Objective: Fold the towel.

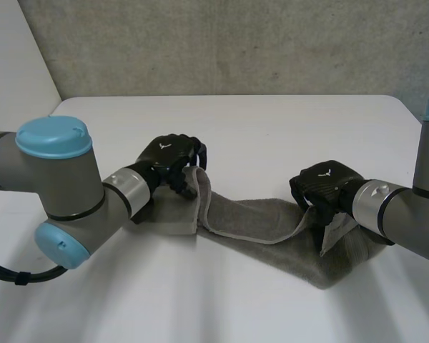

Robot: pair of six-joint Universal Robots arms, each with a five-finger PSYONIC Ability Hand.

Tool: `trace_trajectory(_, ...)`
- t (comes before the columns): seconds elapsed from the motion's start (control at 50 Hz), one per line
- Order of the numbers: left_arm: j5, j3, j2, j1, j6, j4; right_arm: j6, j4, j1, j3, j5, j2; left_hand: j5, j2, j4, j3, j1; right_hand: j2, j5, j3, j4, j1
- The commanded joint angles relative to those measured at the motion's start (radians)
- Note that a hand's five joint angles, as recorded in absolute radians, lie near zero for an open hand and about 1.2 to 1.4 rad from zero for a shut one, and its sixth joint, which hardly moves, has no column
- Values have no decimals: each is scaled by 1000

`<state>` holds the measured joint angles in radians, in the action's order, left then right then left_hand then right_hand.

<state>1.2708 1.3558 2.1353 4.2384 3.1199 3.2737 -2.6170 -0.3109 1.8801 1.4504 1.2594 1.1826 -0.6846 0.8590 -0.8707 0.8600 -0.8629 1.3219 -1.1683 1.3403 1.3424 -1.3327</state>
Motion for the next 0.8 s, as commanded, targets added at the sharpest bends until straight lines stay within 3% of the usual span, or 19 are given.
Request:
trace_trajectory(0.02,2,-20,5,-24,-7,-14,0,6,2,1,0,0,11,-11,23,-12,15,74,-53,56,54,-64)
trace_trajectory(0.3,117,-90,66,-66,-61,-20,0,7,7,4,0,0,17,-17,29,-18,21,74,-53,56,54,-64)
trace_trajectory(0.42,124,-79,40,-83,-61,-25,0,7,5,7,0,0,47,-47,58,-48,50,74,-53,56,54,-64)
trace_trajectory(0.62,154,-58,-46,-95,-61,-32,0,9,11,10,0,0,331,-331,343,-332,335,74,-53,56,54,-64)
trace_trajectory(0.8,157,-76,24,-123,-46,-28,0,9,13,10,0,0,358,-358,370,-359,362,74,-53,56,54,-64)
